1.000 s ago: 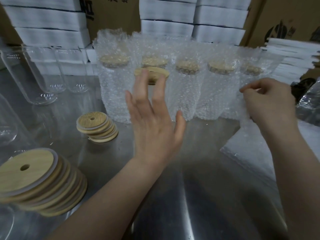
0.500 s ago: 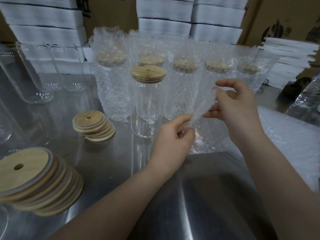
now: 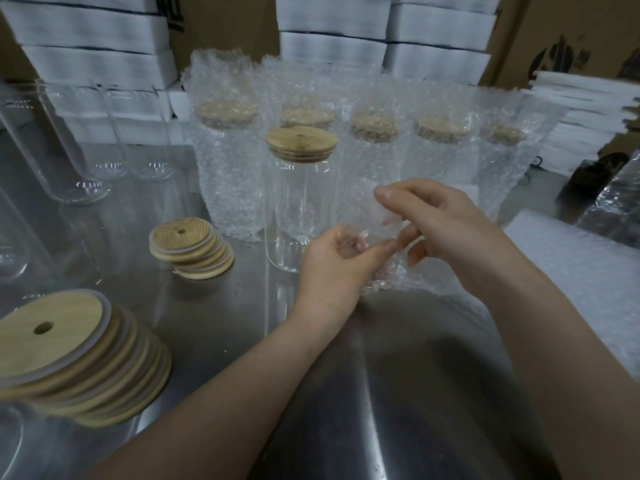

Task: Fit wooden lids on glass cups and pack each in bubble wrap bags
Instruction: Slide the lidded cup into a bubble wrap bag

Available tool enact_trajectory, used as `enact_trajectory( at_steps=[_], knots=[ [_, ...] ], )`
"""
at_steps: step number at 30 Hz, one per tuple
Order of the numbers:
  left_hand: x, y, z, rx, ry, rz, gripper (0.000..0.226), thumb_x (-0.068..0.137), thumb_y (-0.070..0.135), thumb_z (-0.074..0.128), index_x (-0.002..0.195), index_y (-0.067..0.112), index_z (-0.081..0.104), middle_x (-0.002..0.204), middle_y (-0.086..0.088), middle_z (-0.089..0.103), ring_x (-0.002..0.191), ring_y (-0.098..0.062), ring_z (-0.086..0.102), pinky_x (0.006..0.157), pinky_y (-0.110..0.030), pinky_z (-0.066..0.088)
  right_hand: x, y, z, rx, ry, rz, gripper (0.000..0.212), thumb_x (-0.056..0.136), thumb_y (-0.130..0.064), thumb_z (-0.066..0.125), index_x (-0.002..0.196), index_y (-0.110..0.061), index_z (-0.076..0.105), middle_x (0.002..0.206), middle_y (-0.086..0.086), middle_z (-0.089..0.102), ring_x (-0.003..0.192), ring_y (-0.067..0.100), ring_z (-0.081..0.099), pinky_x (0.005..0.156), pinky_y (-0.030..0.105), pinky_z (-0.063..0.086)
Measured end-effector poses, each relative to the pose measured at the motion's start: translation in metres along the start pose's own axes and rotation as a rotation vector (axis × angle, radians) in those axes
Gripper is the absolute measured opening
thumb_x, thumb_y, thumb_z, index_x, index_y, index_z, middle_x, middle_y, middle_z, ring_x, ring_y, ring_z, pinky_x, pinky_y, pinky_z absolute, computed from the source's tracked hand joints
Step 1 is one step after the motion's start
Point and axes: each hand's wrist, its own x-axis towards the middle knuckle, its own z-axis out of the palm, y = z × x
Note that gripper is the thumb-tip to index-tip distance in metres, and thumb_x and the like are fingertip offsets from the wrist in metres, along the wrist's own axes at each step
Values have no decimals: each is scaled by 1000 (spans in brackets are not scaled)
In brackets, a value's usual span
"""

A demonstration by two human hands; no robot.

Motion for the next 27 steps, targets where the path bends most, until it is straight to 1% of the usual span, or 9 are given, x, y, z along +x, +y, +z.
enact_trajectory(
  at_steps=[2,5,8,10,14,17,21,25,27],
  knots=[
    [1,0,0,22,8,13,34,78,15,82,79,-1,52,59,-3,56,51,-11,55,50,-21,43,-3,-2,1,-28,-50,-5,45,66,-60,73,101,-33,69,89,-2,69,61,1,63,52,19,50],
    [0,3,2,57,-10,14,40,74,17,86,87,-8,57,71,-12,53,61,-19,55,61,-32,45,-2,1,1,-50,-69,-18,29,75,-34,80,102,-33,68,85,1,67,59,1,61,52,17,49],
    [-1,4,2,43,-34,-3,33,75,10,83,76,8,50,71,-15,55,52,-11,57,48,-19,41,0,3,1,-2,-23,10,22,83,-8,71,97,-24,72,86,9,74,57,7,58,54,23,49],
    [-2,5,2,40,-40,-22,29,83,15,76,79,3,50,67,-14,56,52,-14,58,40,-17,36,3,5,1,-25,22,-3,28,85,1,62,92,-23,74,75,-3,74,52,3,58,49,18,47],
    [-1,5,0,-4,-1,-47,23,95,12,62,81,-2,50,73,-17,51,60,-33,52,34,-15,33,7,12,1,-177,150,-66,41,86,3,49,79,-31,70,73,-13,72,67,-4,65,60,17,47],
    [-1,4,0,55,45,-49,21,92,3,62,80,10,46,70,-17,52,54,-30,53,31,-13,32,6,11,-1,-345,303,-148,40,85,3,49,78,-32,68,71,-20,66,65,-10,60,58,2,39],
    [0,2,1,118,26,-51,33,92,-4,52,97,28,60,59,-5,63,37,-19,55,31,-14,32,0,3,-2,-481,450,-277,45,82,9,44,100,-19,75,99,-3,73,93,10,64,80,14,43],
    [1,2,1,129,71,-89,31,94,3,50,84,27,66,59,-4,67,34,-17,57,30,-13,29,-7,-9,2,-495,501,-375,53,78,12,43,112,-18,70,115,-1,68,106,14,60,89,21,43],
    [1,3,1,107,68,-112,25,95,9,54,78,21,67,59,-1,67,35,-20,57,30,-13,29,-10,-21,10,-362,495,-467,50,78,6,44,114,-19,67,115,-4,64,105,13,58,88,20,45]
  ],
)
